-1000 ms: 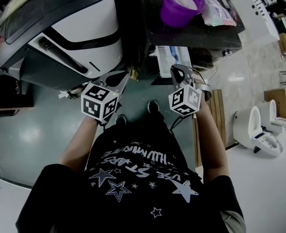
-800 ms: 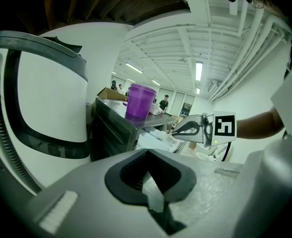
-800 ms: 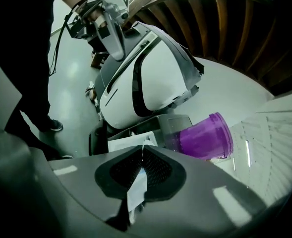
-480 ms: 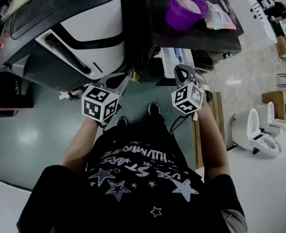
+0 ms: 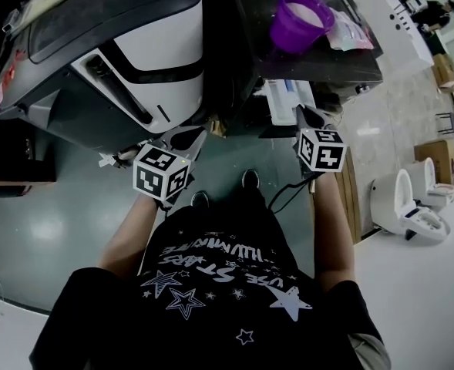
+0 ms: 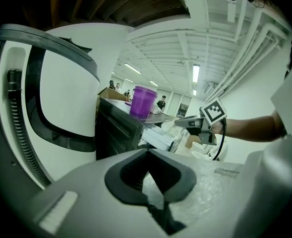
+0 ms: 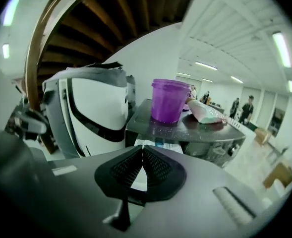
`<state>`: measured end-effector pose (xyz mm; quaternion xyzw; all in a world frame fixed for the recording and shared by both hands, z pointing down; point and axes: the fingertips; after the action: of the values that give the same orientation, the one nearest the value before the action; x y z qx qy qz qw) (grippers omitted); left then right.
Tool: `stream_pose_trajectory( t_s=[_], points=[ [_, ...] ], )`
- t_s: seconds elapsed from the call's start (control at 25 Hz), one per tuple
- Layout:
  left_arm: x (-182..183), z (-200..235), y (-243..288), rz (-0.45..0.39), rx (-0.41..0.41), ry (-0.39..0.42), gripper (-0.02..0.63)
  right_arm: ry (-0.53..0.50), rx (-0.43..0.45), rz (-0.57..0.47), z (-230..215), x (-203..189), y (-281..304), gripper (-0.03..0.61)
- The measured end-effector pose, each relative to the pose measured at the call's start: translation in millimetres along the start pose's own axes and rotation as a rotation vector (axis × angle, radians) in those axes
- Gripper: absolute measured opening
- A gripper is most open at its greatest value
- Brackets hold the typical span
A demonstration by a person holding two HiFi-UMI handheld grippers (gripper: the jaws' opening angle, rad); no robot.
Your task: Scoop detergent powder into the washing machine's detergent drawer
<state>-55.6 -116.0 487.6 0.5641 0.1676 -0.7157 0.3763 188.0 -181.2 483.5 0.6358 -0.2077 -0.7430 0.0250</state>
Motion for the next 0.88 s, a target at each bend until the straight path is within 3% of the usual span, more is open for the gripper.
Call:
stream_pose_trajectory(
  t_s=[0.16, 0.36, 0.88],
  points=[
    [-1, -3, -3, 0.001, -0.033, -0.015, 0.0, 0.24, -0.038, -0.067, 4, 10, -16, 0.032],
    [1, -6, 8, -0.01, -0.063, -0.031, 0.0, 0.42, -0.037, -0.135, 15, 23, -29, 0.032],
    [-6, -31, 24, -0.002, -0.136, -0.037, 0.0, 0.58, -0.073, -0.207, 20, 16, -73, 0.031]
  ],
)
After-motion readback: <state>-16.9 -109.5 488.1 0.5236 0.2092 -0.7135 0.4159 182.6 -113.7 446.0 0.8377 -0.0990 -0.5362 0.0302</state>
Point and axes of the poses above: the fingertips, and each gripper's own axes: y forward along the fingers, z to its left, x out of its top, and after that the axes turned 15 degrees about -z, right-handed
